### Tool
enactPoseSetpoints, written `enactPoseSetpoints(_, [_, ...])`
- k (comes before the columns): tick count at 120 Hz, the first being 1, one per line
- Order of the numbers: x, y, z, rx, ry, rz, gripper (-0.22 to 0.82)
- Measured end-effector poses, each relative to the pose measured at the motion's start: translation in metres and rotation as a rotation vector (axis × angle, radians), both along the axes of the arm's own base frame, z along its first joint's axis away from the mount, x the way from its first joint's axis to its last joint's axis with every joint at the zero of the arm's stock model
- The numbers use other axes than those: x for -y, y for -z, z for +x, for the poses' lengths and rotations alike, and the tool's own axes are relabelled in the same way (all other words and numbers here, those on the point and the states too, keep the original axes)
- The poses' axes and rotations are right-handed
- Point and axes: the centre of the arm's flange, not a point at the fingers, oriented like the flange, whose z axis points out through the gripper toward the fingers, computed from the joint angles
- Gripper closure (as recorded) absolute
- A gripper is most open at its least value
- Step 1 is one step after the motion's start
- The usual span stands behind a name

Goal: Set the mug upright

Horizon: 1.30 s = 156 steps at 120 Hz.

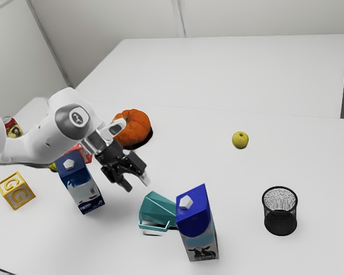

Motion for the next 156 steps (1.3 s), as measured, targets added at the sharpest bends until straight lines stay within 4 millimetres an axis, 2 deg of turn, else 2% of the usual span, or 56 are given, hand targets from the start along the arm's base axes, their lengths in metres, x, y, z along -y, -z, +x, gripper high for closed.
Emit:
enactPoseSetpoints(23, [0.003,0.012,-0.008,0.029,0.054,-0.046,0.0])
enactPoseSetpoints(76, [0.009,0.043,-0.011,0.072,0.124,-0.171,0.0])
enactPoseSetpoints(109, [0.026,0.051,-0.012,0.103,0.175,-0.22,0.0])
enactPoseSetpoints(125, [0.031,0.055,-0.016,0.106,0.198,-0.235,0.11])
enactPoseSetpoints(156, [0.031,0.043,-0.018,0.138,0.235,-0.251,0.46])
